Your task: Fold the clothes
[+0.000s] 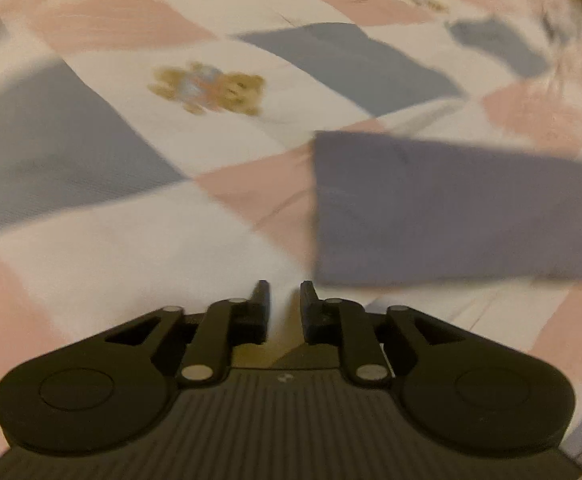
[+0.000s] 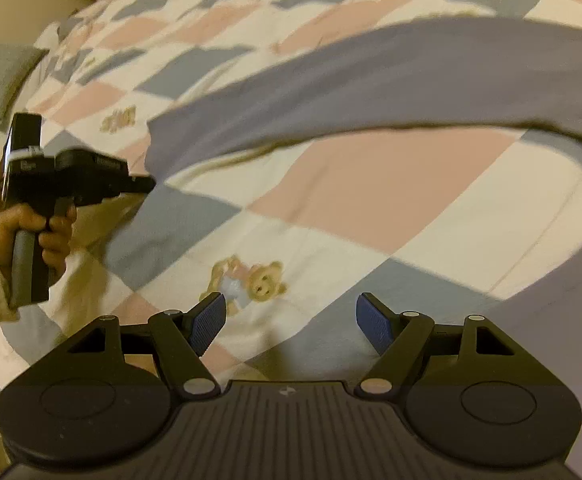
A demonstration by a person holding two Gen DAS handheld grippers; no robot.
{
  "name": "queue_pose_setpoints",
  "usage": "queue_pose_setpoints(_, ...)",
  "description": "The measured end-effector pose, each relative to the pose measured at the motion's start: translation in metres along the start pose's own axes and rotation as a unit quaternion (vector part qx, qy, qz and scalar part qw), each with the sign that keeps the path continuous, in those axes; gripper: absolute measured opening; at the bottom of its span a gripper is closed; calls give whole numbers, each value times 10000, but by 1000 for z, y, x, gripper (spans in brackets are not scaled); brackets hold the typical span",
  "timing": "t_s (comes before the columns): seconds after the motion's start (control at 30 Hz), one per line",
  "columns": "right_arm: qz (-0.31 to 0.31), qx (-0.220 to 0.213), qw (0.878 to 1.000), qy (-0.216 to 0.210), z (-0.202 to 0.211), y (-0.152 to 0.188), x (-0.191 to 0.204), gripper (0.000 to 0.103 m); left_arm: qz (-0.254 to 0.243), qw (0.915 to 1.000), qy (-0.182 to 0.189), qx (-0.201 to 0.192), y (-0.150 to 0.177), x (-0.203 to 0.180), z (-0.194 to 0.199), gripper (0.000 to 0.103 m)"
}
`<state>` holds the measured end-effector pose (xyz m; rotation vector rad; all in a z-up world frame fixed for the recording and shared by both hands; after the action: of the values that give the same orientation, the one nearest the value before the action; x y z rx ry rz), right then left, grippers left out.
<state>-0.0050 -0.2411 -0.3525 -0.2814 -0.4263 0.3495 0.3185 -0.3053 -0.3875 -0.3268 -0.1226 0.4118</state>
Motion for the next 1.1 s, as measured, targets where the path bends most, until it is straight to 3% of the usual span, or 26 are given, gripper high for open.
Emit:
queue_pose_setpoints(0.03,-42,-72,10000,39,7,-1,-5,77,-187,9995,-234,-27,4,0,11,14)
queue_pose_setpoints(0.17,-381,-306,9983,315,43,-2,-41,80,-223,9995,-240,42,33,-8,84,19)
queue_pose_setpoints(0.3,-491,-421,9944,836,87,-2,-95,83,-251,9995,-204,6,79,-56,157,38)
queue_pose_setpoints(0.47,-129,-244,9913,1290,133,-1,-154,87,601,9981,-32,155,140,-134,216,41)
queue_pose_setpoints(0.57,260,-162,9902,1361,158,0,-179,88,956,9951,155,187,169,-177,240,42)
queue_pose_setpoints(0.83,830,-133,9898,1148,218,11,-218,94,1008,9949,6,-21,204,-239,288,47)
queue_pose_setpoints(1.1,398,-133,9919,1200,261,32,-250,96,619,9975,35,-331,219,-260,326,53)
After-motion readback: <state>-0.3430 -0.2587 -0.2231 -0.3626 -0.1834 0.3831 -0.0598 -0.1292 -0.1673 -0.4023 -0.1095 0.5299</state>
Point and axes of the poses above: each gripper's, at about its wrist camera, not at the fingertips, and z roughly against the way its jaws point, x to its left, y to its underside, the point moved 5 cm from there along -z, roughly the way its jaws point, and after that the axes turned 8 degrees about z, right-handed, at the moved point
